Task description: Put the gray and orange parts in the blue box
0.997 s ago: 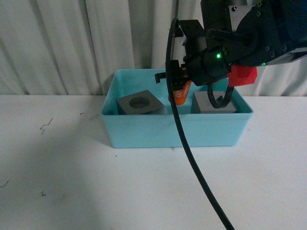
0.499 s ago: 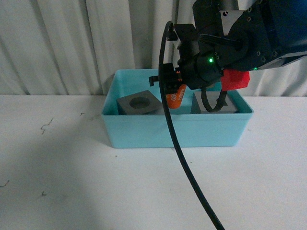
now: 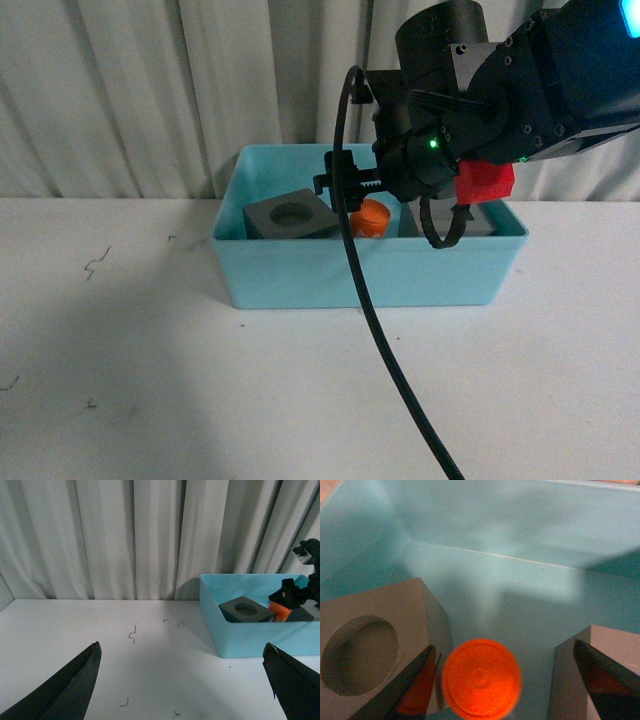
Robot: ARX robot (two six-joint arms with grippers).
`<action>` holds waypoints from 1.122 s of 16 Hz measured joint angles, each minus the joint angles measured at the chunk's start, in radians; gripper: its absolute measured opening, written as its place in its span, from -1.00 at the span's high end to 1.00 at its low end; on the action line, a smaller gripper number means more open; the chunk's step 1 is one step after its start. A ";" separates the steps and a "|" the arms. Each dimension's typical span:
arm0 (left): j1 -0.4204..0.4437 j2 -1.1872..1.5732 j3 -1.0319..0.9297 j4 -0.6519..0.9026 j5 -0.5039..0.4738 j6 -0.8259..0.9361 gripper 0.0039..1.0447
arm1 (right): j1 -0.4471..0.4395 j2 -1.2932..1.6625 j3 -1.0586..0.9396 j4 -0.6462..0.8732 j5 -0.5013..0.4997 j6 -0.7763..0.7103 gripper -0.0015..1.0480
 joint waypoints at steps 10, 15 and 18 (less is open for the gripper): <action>0.000 0.000 0.000 0.000 0.000 0.000 -0.88 | -0.155 -0.931 -0.710 0.168 0.117 0.011 -0.87; 0.000 0.000 0.000 0.000 0.000 0.000 -0.88 | 0.084 -1.478 -1.198 -0.270 0.394 0.337 -0.87; 0.000 0.000 0.000 0.000 0.000 0.000 -0.88 | 0.141 -1.479 -1.205 -0.309 0.441 0.405 -0.87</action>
